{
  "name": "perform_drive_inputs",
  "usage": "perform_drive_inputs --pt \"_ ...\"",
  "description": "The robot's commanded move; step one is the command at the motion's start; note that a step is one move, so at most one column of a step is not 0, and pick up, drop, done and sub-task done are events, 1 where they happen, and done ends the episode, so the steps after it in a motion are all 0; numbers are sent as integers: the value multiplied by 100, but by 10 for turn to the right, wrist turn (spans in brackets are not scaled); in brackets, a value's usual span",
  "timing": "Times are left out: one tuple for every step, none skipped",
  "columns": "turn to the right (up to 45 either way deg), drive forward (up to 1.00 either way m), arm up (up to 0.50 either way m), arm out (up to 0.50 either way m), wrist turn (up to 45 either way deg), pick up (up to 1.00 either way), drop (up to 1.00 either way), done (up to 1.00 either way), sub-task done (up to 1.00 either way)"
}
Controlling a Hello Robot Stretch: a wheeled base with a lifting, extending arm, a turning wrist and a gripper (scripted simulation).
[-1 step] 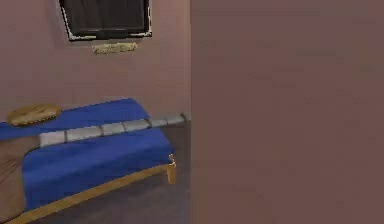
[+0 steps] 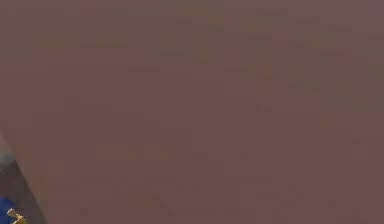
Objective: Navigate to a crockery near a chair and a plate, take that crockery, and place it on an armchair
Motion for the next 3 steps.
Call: perform_drive_inputs --pt "450 0 0 0 0 0 0 0 0" --pt "450 0 0 0 0 0 0 0 0" --pt "210 0 0 0 0 0 0 0 0"
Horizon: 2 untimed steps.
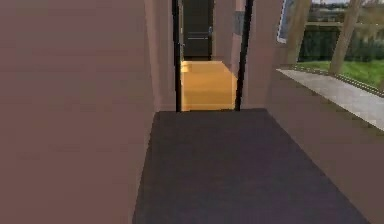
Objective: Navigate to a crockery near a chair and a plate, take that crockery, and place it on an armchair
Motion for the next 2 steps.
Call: perform_drive_inputs --pt "0 100 0 0 0 0 0 0 0" --pt "0 100 0 0 0 0 0 0 0"
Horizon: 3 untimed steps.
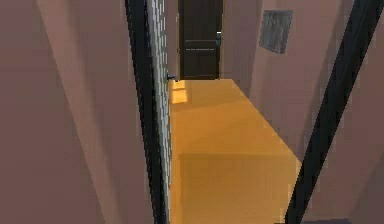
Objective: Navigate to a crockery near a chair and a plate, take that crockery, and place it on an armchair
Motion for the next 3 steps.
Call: perform_drive_inputs --pt "60 0 0 0 0 0 0 0 0" --pt "0 85 0 0 0 0 0 0 0" --pt "120 0 0 0 0 0 0 0 0"
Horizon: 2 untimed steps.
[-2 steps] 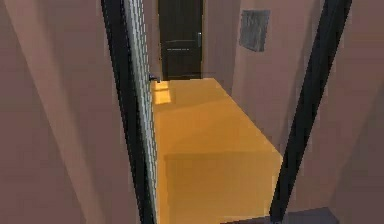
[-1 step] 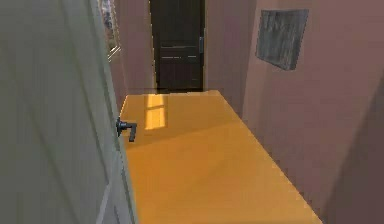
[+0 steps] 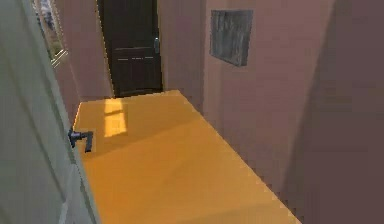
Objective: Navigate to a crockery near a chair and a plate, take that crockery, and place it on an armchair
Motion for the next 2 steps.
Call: perform_drive_inputs --pt "0 80 0 0 0 0 0 0 0" --pt "-150 0 0 0 0 0 0 0 0"
